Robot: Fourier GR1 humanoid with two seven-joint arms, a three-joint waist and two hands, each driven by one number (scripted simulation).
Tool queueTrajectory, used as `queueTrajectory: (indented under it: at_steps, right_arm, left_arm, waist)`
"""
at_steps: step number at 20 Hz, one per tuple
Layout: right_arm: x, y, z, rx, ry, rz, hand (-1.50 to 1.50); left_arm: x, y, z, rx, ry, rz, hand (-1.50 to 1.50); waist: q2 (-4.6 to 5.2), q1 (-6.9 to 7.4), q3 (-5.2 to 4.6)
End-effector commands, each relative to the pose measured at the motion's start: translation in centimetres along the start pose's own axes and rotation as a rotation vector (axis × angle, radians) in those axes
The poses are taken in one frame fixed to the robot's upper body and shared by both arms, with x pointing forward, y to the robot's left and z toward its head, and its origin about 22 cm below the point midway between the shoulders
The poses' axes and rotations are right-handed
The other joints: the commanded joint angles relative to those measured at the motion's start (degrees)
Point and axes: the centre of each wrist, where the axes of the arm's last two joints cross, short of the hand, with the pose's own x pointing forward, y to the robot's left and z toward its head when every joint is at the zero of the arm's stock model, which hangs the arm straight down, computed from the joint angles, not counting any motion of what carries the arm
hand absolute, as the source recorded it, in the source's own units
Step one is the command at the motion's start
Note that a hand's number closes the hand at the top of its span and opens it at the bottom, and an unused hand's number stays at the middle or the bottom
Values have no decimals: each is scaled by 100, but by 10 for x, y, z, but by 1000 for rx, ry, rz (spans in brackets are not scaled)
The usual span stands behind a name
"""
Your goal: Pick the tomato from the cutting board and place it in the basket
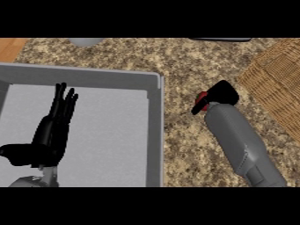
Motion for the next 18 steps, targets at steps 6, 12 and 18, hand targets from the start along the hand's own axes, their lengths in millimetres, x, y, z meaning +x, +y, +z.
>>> queueTrajectory:
  at_steps: [6,12,18]
  right_arm:
    - [33,-38,-16,-203,-92,-23,150]
    - [55,-31,17,-343,-208,-335,150]
    - [114,-106,50,-484,-315,-452,150]
  left_arm:
    - [11,-6,-15,-34,-15,1,0]
    - [6,-4,-5,-31,-1,-8,0]
    - [8,6,-7,19,7,4,0]
  waist:
    - [112,151,31]
    - [31,66,28]
    - [-33,-82,14]
